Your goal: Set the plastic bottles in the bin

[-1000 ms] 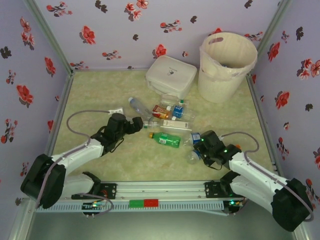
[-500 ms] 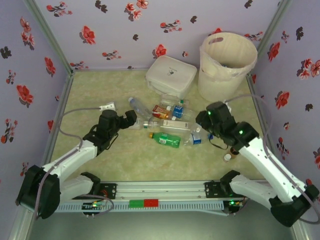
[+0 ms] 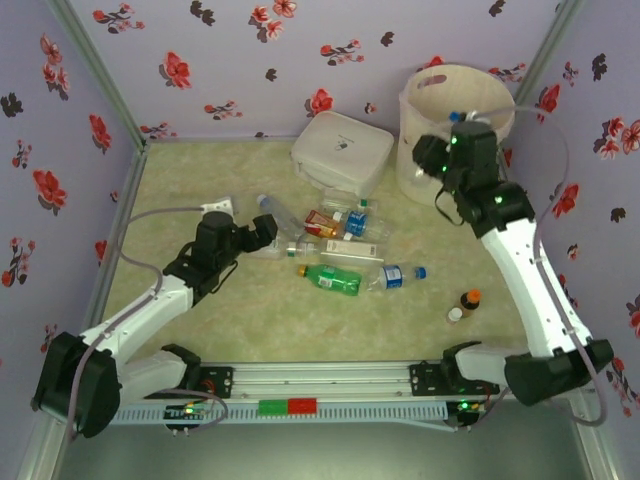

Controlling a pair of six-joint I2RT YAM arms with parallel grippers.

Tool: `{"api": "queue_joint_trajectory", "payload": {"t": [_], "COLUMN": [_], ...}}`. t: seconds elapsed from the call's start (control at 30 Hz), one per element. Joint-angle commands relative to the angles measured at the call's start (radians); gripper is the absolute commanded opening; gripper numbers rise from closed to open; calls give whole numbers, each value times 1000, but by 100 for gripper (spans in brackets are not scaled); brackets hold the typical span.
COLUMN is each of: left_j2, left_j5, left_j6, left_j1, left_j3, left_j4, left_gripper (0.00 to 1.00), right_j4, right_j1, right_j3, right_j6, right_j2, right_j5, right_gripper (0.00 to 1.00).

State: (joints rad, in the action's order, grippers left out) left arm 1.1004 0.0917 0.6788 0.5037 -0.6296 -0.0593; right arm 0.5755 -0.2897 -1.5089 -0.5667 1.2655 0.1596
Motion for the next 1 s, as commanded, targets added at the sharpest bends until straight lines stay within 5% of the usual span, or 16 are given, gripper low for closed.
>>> {"api": "queue_joint_trajectory", "payload": {"t": [0.0,0.47,0.73,0.97], "left_j2": [-2,96,146,194], "left_j5": [-26,-108,-113,-116], "left_j6": [23,76,52,51], "left_j1": [-8,8,61,64], "left_j3": [-25,-117,-177,-228], "left_j4": [33,49,99,94], "left_gripper": [100,100,100,100], "right_j4": [-141,-429,-302,-267], "right_j1": [82,225,274,274], "right_j3": [-108,-337,-554,-612], "right_j6": [39,-27,-57,-86], "right_j2": [84,437,637,740], "right_j5": [-72,-59,-105,-145], "right_gripper": [35,34,35,46]}}
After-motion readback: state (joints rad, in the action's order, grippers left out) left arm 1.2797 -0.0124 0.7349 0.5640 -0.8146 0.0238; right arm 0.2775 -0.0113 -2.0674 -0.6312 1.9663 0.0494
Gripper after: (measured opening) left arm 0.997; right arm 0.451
